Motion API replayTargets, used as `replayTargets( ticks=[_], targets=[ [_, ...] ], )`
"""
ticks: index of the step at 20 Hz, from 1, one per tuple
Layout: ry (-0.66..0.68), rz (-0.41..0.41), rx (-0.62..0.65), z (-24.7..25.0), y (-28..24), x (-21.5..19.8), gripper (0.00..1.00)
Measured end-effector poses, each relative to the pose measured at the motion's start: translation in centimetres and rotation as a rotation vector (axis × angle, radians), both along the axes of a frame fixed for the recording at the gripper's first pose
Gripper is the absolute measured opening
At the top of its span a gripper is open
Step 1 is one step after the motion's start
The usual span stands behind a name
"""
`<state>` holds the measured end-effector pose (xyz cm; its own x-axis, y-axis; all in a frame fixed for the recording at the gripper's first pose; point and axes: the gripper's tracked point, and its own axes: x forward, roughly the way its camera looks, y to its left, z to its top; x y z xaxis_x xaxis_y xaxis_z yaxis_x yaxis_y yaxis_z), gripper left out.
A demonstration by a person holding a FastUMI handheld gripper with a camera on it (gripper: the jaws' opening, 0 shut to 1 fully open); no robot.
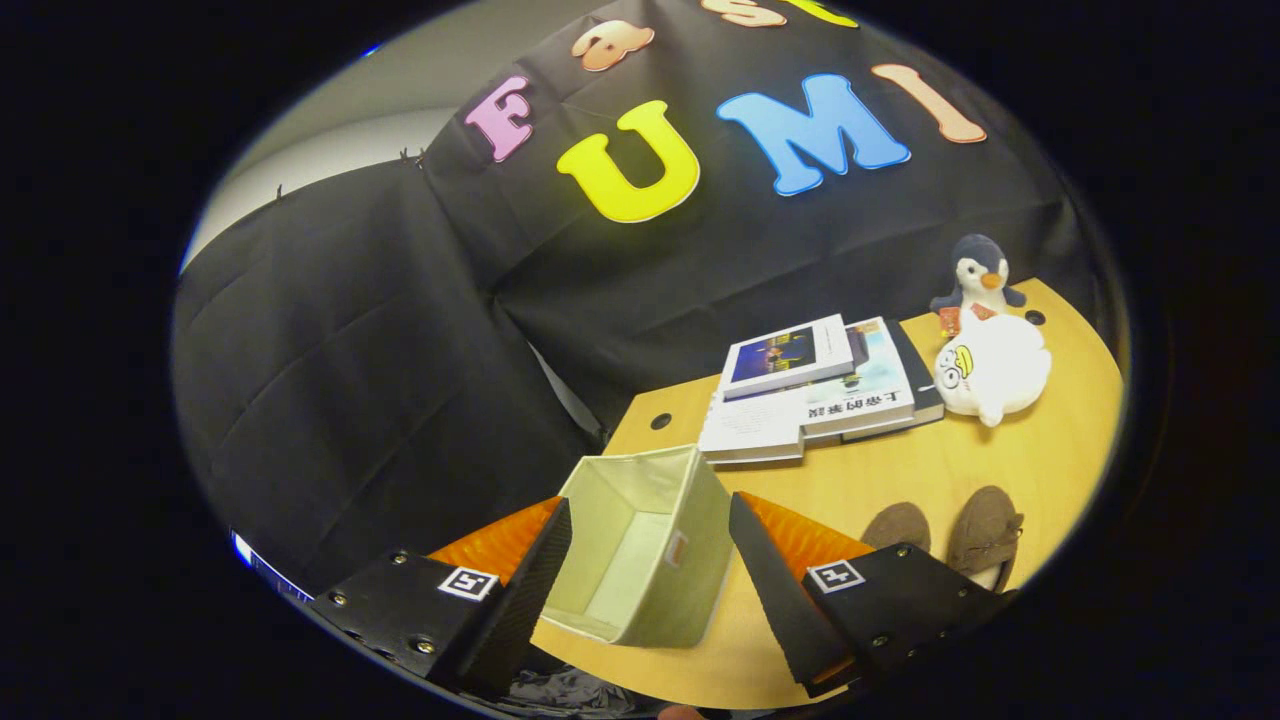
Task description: Open the storage box then place both shoes into the box .Put the left shoe in first, then the right shoe, with the right side of both shoes facing outward in a uniform manner.
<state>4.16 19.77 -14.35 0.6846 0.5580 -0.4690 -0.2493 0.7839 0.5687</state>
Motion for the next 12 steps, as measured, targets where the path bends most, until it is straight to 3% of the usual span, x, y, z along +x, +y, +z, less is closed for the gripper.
replayTargets(
  ticks=[12],
  targets=[
    [0.101, -0.076, -0.204, -8.1, -8.6, -1.2, 0.97]
  ],
)
